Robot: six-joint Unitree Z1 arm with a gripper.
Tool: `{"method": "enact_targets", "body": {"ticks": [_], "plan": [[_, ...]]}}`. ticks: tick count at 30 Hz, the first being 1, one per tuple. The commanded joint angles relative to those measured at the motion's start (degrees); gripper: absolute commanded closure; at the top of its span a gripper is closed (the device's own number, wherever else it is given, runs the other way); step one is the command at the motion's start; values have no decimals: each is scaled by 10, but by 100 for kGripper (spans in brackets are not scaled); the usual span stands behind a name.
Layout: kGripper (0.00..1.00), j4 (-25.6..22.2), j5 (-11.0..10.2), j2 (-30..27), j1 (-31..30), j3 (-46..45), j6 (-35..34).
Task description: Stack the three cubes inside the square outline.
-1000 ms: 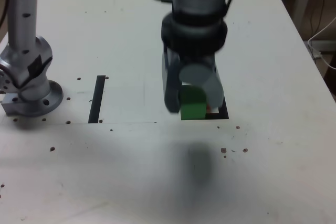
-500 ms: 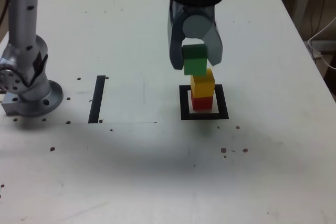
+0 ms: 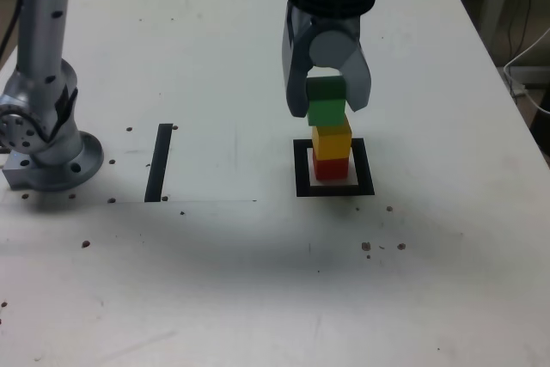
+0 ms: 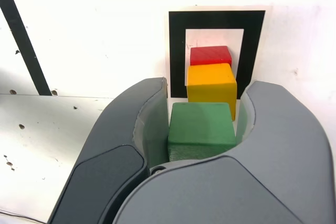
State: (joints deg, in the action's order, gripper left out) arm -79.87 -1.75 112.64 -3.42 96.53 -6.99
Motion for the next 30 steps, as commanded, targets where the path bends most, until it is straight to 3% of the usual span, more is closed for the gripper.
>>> {"method": "enact_targets", "body": {"ticks": [1, 12, 15, 20, 22, 30], "plan": [[69, 6, -2, 8, 2, -2, -1], [66, 24, 5, 23, 8, 1, -1], [55, 24, 9, 23, 10, 0, -1], [12, 20, 13, 18, 11, -5, -2], [3, 18, 12, 16, 12, -8, -4], [0, 12, 1, 4, 12, -12, -7]]}}
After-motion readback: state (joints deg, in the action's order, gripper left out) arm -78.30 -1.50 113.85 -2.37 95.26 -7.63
